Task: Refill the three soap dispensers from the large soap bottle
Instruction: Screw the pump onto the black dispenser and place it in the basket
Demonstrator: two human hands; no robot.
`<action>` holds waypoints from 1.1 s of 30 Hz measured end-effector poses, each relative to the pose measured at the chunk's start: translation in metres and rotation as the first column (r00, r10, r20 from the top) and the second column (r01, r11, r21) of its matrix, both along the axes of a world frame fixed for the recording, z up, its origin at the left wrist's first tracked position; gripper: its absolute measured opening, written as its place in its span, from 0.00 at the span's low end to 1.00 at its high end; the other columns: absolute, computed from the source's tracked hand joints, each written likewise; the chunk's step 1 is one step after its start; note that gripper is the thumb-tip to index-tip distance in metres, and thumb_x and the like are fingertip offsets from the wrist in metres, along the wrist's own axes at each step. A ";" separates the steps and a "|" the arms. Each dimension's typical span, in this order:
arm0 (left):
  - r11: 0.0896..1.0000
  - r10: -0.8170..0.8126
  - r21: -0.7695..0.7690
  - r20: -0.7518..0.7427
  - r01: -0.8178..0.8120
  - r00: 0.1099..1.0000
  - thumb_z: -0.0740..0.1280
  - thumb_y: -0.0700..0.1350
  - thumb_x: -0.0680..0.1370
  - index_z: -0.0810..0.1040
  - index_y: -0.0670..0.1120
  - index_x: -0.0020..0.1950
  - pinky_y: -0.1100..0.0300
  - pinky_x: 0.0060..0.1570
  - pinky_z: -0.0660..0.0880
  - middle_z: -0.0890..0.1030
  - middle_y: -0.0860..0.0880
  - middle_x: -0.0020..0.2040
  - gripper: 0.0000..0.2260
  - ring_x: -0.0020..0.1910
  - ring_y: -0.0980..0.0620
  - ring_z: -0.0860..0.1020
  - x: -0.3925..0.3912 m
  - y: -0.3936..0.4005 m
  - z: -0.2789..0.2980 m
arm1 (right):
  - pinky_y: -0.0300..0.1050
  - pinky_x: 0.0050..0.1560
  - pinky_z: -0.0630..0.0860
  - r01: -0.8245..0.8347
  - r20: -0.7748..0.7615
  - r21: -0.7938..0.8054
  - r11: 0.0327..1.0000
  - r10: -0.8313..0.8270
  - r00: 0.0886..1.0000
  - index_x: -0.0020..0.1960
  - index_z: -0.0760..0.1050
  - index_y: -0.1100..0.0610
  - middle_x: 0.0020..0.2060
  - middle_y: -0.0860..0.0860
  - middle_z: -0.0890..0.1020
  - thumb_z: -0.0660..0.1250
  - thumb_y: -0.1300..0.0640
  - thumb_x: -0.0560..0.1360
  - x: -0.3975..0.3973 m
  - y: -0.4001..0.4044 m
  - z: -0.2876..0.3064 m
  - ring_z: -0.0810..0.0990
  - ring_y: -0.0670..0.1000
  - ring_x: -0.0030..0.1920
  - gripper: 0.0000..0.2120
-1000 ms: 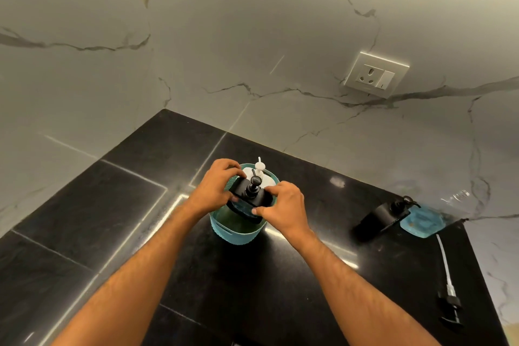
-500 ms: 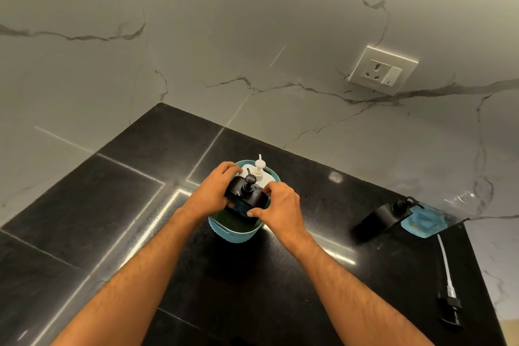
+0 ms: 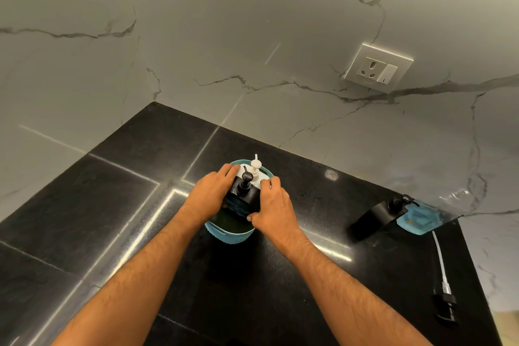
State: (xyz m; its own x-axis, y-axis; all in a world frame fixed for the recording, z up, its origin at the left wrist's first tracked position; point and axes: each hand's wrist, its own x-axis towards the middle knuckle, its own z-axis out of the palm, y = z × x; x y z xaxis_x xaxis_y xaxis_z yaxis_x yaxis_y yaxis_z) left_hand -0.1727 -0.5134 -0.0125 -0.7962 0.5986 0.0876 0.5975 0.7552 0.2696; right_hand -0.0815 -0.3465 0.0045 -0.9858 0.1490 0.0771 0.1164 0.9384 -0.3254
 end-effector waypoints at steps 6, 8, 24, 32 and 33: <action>1.000 0.010 0.015 -0.006 -0.010 1.000 0.72 0.41 0.78 0.60 0.48 0.81 0.49 0.54 0.80 0.69 0.49 0.74 0.34 0.54 0.46 0.80 0.002 0.000 0.003 | 0.44 0.56 0.81 0.020 -0.025 0.026 0.999 -0.019 1.000 0.62 0.69 0.55 0.61 0.52 0.69 0.84 0.50 0.60 -0.002 -0.004 -0.004 0.76 0.50 0.55 0.37; 1.000 0.014 0.017 0.001 -0.014 1.000 0.72 0.40 0.78 0.60 0.48 0.81 0.49 0.55 0.80 0.69 0.49 0.74 0.34 0.55 0.46 0.80 0.003 0.001 0.004 | 0.43 0.54 0.81 0.029 -0.028 0.025 0.999 -0.029 0.999 0.61 0.69 0.55 0.60 0.51 0.69 0.84 0.50 0.59 -0.003 -0.004 -0.007 0.76 0.49 0.55 0.37; 0.997 0.003 -0.071 -0.022 -0.004 1.000 0.83 0.44 0.66 0.57 0.47 0.80 0.48 0.58 0.82 0.57 0.43 0.77 0.49 0.68 0.42 0.73 0.000 0.003 -0.005 | 0.45 0.59 0.79 0.036 -0.040 -0.007 0.999 -0.036 0.999 0.63 0.68 0.54 0.62 0.50 0.68 0.83 0.49 0.62 0.001 -0.005 -0.015 0.74 0.49 0.58 0.36; 0.999 -0.020 -0.028 -0.008 0.020 1.000 0.83 0.50 0.67 0.57 0.44 0.81 0.48 0.69 0.74 0.60 0.43 0.78 0.50 0.76 0.42 0.63 0.004 0.002 -0.002 | 0.47 0.60 0.79 0.026 -0.062 -0.027 0.999 -0.027 0.998 0.64 0.69 0.55 0.62 0.51 0.69 0.80 0.47 0.66 0.004 -0.005 -0.012 0.74 0.50 0.58 0.33; 1.000 -0.019 -0.013 -0.006 0.019 1.000 0.82 0.51 0.68 0.58 0.44 0.81 0.48 0.70 0.73 0.61 0.43 0.77 0.48 0.77 0.43 0.63 0.005 0.002 -0.001 | 0.47 0.60 0.79 0.022 -0.069 -0.026 0.999 -0.024 0.997 0.64 0.69 0.55 0.62 0.51 0.69 0.79 0.47 0.66 0.004 -0.005 -0.012 0.74 0.50 0.58 0.32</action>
State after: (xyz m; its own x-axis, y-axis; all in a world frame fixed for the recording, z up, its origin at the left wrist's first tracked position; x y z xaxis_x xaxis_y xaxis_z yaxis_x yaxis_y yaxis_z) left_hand -0.1674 -0.5119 -0.0131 -0.7844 0.6145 0.0845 0.6130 0.7473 0.2565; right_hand -0.0772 -0.3511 -0.0076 -0.9745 0.1747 0.1407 0.1146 0.9270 -0.3572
